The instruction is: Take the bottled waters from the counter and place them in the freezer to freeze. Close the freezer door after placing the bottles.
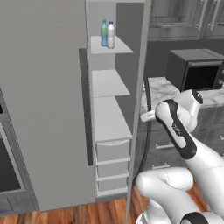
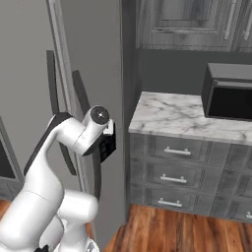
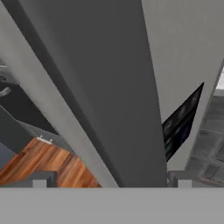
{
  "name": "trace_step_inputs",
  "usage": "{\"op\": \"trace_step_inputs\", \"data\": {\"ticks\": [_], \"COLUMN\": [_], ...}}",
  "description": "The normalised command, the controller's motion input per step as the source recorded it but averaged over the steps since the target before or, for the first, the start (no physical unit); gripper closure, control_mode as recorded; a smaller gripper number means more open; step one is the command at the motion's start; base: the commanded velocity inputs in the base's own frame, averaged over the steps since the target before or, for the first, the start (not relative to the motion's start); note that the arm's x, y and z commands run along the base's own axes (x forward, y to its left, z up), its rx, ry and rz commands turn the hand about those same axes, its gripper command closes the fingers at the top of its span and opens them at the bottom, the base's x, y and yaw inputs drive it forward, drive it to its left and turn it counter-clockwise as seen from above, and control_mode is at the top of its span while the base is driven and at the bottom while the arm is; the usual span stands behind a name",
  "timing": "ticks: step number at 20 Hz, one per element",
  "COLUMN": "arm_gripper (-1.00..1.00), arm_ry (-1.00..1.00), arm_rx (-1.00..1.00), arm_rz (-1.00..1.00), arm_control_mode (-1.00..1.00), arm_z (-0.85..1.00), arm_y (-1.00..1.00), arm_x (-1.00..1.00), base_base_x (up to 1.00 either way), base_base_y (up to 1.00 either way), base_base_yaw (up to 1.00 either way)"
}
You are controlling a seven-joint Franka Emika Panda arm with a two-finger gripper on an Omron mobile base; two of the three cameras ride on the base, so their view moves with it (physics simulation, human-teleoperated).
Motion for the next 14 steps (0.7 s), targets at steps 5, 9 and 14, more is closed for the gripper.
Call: {"op": "trace_step_inputs", "data": {"ticks": [5, 9, 14], "arm_gripper": [-1.00, -1.00, -1.00], "arm_ry": [0.00, -0.01, -0.04], "arm_rx": [0.00, 0.00, 0.00], "arm_rz": [-0.08, -0.09, -0.10], "arm_control_mode": [-1.00, -1.00, -1.00], "arm_z": [-0.02, 0.00, 0.00], "arm_y": [0.55, 0.61, 0.57], "arm_x": [0.17, 0.19, 0.25], "base_base_x": [0.00, 0.00, 0.00], "base_base_y": [0.00, 0.00, 0.00], "base_base_yaw": [0.00, 0.00, 0.00]}}
